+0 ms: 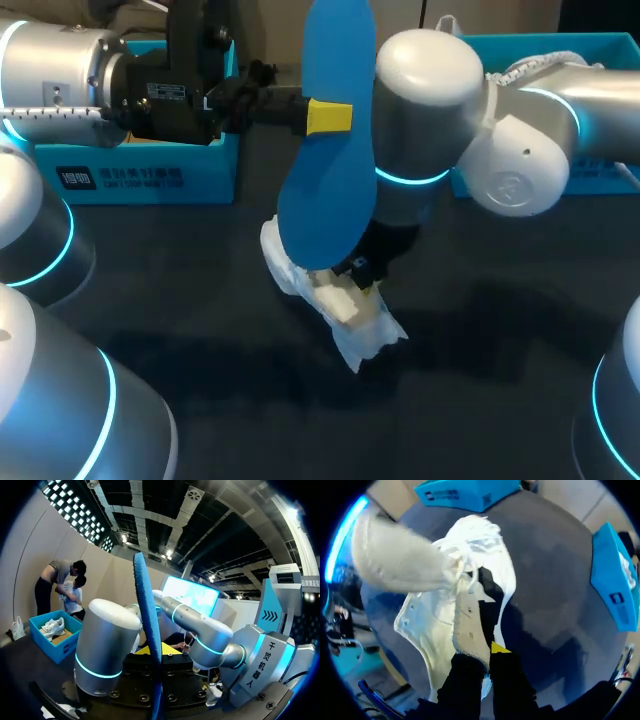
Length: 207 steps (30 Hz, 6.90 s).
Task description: Take the shoe out of the shoebox, open the shoe tongue, remove and reinsert the insole, then place the shoe into the shoebox
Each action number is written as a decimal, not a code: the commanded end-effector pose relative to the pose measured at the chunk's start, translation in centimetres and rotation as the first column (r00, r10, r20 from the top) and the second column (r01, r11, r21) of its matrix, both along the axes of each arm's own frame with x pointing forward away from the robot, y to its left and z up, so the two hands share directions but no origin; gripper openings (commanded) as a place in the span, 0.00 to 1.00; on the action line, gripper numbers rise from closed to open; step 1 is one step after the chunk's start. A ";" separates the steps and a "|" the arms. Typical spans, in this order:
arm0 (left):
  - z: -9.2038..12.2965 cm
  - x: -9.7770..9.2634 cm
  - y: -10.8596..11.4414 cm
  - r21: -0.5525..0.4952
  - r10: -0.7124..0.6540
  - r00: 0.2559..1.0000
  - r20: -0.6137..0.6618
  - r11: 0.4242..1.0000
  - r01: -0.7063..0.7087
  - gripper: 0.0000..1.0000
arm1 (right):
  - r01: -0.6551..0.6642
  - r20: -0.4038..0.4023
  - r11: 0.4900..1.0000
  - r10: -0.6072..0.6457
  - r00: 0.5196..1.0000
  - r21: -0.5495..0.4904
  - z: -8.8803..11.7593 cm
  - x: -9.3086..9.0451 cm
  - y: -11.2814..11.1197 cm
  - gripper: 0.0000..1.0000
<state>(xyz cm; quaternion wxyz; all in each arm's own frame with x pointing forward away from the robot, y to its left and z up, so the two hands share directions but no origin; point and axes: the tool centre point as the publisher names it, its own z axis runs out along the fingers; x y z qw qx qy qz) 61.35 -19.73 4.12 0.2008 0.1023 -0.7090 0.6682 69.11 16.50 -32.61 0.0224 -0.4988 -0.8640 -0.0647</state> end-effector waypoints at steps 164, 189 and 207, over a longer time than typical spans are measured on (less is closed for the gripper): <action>-4.7 6.1 -0.7 -0.059 0.067 0.192 0.979 0.997 -0.044 0.00 | 0.560 -0.524 0.398 -0.206 0.826 0.727 14.7 6.4 -6.0 1.00; -7.7 6.8 -0.9 -0.074 0.074 0.006 0.997 0.994 -0.084 0.00 | 0.560 -0.524 0.398 -0.206 0.826 0.727 14.7 6.4 -6.0 1.00; -10.3 7.9 -0.6 -0.141 0.131 -0.114 0.985 0.986 -0.086 0.00 | 0.560 -0.524 0.398 -0.206 0.826 0.727 14.7 6.4 -6.0 1.00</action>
